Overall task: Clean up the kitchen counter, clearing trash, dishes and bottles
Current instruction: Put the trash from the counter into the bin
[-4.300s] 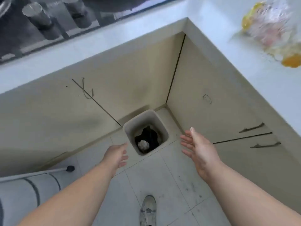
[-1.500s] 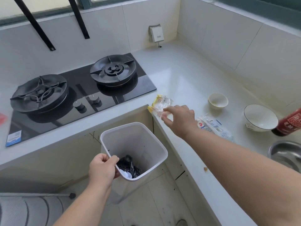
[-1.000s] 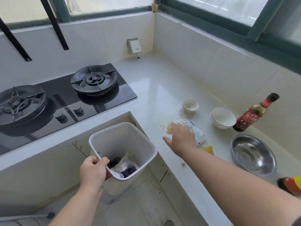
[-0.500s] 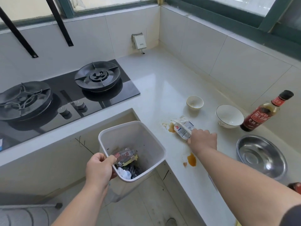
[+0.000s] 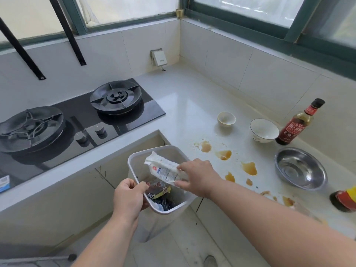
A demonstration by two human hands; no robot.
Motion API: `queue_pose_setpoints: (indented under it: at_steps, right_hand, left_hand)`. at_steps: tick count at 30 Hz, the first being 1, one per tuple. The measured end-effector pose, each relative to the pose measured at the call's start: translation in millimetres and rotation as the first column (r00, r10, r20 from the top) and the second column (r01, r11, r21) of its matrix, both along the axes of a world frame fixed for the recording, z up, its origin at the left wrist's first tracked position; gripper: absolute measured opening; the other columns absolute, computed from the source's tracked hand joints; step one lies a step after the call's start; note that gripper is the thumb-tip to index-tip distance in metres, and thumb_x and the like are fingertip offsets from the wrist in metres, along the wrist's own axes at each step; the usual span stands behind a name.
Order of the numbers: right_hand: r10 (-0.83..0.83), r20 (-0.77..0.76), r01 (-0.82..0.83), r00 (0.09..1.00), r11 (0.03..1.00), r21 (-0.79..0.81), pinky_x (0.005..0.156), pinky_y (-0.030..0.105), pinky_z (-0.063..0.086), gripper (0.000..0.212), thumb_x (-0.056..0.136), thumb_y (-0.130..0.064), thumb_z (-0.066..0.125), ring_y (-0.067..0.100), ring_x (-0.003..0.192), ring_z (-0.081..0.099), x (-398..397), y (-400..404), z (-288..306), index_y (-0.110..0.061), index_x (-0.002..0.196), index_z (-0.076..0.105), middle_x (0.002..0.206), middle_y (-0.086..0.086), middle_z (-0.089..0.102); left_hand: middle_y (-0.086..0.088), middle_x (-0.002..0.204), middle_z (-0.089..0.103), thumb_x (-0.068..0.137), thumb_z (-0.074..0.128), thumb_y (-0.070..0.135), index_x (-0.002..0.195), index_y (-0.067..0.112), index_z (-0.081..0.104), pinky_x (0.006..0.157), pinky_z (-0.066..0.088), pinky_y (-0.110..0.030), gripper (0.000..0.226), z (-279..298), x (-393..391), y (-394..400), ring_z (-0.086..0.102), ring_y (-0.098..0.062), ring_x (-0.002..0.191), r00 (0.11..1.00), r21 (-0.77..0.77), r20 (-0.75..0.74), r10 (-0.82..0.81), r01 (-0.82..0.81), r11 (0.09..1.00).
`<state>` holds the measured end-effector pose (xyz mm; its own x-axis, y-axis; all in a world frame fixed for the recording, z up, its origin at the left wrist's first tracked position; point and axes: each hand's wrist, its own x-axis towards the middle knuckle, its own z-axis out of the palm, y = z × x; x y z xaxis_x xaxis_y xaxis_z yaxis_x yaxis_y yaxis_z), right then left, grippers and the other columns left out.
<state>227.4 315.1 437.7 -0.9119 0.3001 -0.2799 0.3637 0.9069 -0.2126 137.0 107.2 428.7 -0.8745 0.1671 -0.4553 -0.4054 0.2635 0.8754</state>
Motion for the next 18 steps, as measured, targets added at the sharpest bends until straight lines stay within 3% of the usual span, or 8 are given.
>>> queue_pose_setpoints:
  at_steps: [3,6,9,12,15,18]
  right_hand:
    - [-0.140,-0.058,0.135,0.988,0.987,-0.093,0.113,0.049,0.038,0.078,0.092,-0.074,0.056,0.025,0.140,0.046,16,-23,0,-0.034,0.158,0.044,0.151,-0.005,0.056]
    - [-0.431,-0.172,0.385,0.886,0.890,-0.245,0.118,0.045,0.037,0.075,0.095,-0.069,0.059,0.023,0.143,0.045,42,-32,-4,-0.028,0.156,0.046,0.152,-0.002,0.053]
    - [-0.715,-0.114,0.593,0.690,0.648,-0.477,0.114,0.038,0.042,0.071,0.096,-0.058,0.067,0.022,0.139,0.051,74,-41,-10,-0.021,0.154,0.049,0.149,0.003,0.055]
    - [-0.861,0.036,0.677,0.507,0.373,-0.634,0.106,0.037,0.049,0.071,0.096,-0.054,0.070,0.021,0.127,0.060,110,-53,-12,-0.020,0.155,0.048,0.141,0.003,0.060]
    - [-0.921,0.131,0.658,0.366,0.157,-0.736,0.100,0.043,0.059,0.070,0.094,-0.049,0.074,0.022,0.115,0.068,145,-66,-14,-0.017,0.152,0.052,0.126,-0.001,0.063]
    - [-0.946,0.214,0.584,0.244,-0.033,-0.811,0.095,0.050,0.063,0.064,0.094,-0.039,0.076,0.026,0.110,0.073,179,-79,-11,-0.012,0.149,0.055,0.131,0.004,0.065]
  left_hand:
    - [-0.009,0.060,0.045,0.087,0.066,-0.006,0.074,0.013,0.040,0.045,0.048,-0.031,0.035,7,-6,-18,0.042,-0.021,0.047,0.998,0.013,0.014,-0.069,0.069,0.998]
    - [-0.004,0.053,0.044,0.086,0.062,-0.010,0.072,0.014,0.038,0.045,0.046,-0.030,0.037,15,-10,-32,0.041,-0.018,0.041,0.988,0.047,0.041,-0.147,0.145,0.988]
    - [0.004,0.043,0.042,0.086,0.057,-0.014,0.072,0.014,0.035,0.038,0.036,-0.024,0.038,24,-9,-39,0.038,-0.016,0.038,0.971,0.069,0.045,-0.235,0.232,0.970]
    - [0.006,0.041,0.043,0.085,0.055,-0.015,0.072,0.013,0.036,0.036,0.032,-0.022,0.036,32,0,-40,0.038,-0.015,0.036,0.945,0.074,0.066,-0.320,0.315,0.946]
    - [0.004,0.043,0.042,0.086,0.052,-0.017,0.073,0.013,0.037,0.032,0.031,-0.023,0.036,34,17,-41,0.039,-0.009,0.031,0.916,0.091,0.104,-0.387,0.379,0.921]
    - [-0.004,0.055,0.038,0.083,0.051,-0.016,0.072,0.014,0.037,0.044,0.030,-0.022,0.035,34,35,-42,0.036,-0.017,0.040,0.875,0.128,0.135,-0.465,0.450,0.884]
